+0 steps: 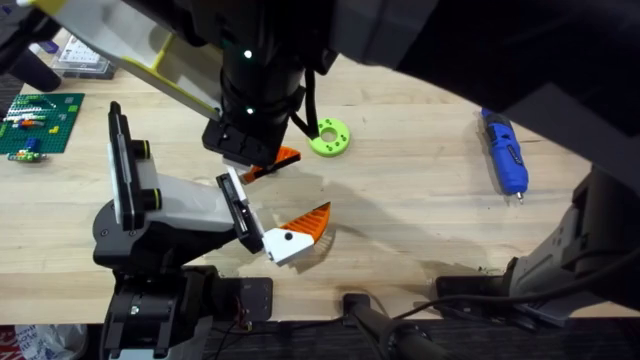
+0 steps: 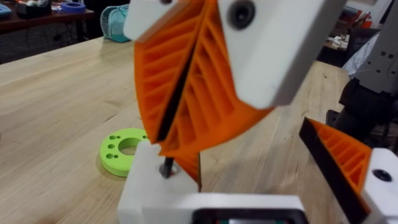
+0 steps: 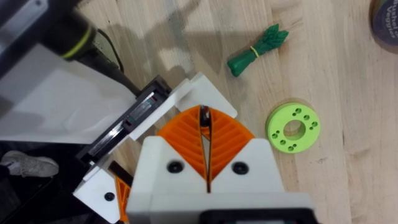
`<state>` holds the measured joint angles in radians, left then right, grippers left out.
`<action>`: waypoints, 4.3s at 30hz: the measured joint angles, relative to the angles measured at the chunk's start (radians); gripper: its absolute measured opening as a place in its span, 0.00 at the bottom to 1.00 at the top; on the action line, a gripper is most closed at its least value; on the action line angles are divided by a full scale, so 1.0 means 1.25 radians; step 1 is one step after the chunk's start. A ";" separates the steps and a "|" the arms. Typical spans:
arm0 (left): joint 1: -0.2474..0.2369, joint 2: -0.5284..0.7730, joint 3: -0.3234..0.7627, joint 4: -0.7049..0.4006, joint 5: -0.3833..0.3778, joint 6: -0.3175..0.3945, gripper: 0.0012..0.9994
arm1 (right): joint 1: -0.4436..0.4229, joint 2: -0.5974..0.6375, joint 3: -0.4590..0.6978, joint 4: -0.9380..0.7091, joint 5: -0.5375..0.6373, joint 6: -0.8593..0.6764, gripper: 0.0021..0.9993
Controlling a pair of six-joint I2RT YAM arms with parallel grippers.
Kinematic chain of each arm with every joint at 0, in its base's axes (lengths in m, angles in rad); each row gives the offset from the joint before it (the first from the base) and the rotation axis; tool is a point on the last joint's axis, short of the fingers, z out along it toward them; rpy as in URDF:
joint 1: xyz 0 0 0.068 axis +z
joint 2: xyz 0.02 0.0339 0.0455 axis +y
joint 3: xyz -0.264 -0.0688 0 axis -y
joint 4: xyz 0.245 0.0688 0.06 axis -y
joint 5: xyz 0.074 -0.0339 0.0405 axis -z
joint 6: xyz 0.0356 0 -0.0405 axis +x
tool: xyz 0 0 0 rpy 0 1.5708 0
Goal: Pick up the gripper from the table and insert it into the empty holder that is missing its gripper. Then pick up a screw, insert it into the mounting hole, and use the screwdriver to tighten it. Finally, clean up the table by picking up the vegetable and placing it into the bucket.
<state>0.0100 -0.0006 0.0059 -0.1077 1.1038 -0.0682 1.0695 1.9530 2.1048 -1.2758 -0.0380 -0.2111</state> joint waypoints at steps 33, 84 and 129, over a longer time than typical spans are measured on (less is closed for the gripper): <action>0.000 0.001 0.000 0.002 0.000 -0.003 0.99 | 0.000 0.000 0.091 -0.066 0.012 0.000 0.01; 0.000 0.001 0.000 0.002 0.000 -0.003 0.99 | 0.023 0.047 0.097 -0.087 0.075 0.001 0.01; 0.000 0.001 0.000 0.002 0.000 -0.003 0.99 | 0.023 0.051 0.097 -0.080 0.075 0.001 0.01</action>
<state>0.0097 0.0006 0.0059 -0.1051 1.1038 -0.0715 1.0977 2.0162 2.2258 -1.3761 0.0559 -0.2104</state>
